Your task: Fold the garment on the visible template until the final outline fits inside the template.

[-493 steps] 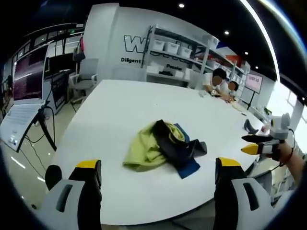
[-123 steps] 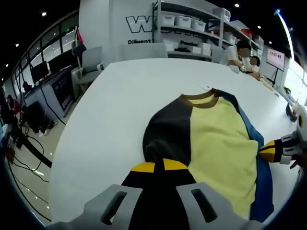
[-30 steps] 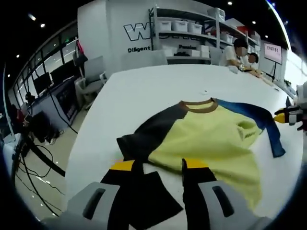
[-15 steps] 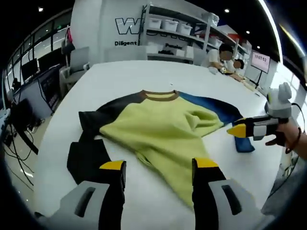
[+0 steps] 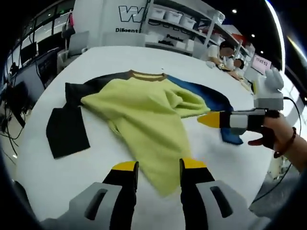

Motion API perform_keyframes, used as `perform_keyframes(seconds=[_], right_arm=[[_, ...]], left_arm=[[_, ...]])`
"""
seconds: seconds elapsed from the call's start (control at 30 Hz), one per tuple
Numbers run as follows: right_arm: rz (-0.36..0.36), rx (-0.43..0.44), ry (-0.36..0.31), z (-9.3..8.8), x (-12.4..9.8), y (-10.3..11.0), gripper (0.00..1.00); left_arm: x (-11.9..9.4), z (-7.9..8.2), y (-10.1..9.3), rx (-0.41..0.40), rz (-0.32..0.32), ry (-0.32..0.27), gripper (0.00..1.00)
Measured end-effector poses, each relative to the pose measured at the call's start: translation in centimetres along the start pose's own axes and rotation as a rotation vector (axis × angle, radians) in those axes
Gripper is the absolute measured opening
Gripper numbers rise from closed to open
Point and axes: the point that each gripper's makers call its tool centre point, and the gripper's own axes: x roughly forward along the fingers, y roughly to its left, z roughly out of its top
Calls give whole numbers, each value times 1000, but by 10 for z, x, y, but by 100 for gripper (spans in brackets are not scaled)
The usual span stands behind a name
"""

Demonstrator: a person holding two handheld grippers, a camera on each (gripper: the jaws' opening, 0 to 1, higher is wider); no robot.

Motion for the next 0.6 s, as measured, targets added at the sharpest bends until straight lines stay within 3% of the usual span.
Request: perform_keyframes(seconds=[0.3, 0.43, 0.6], right_arm=[[7, -23, 8, -1, 1, 5, 45], [6, -31, 8, -1, 0, 5, 45], [2, -25, 4, 0, -2, 2, 45]], left_arm=[[7, -14, 2, -1, 29, 42, 10], [-1, -6, 4, -7, 59, 2, 19], [2, -8, 13, -9, 99, 7, 31]])
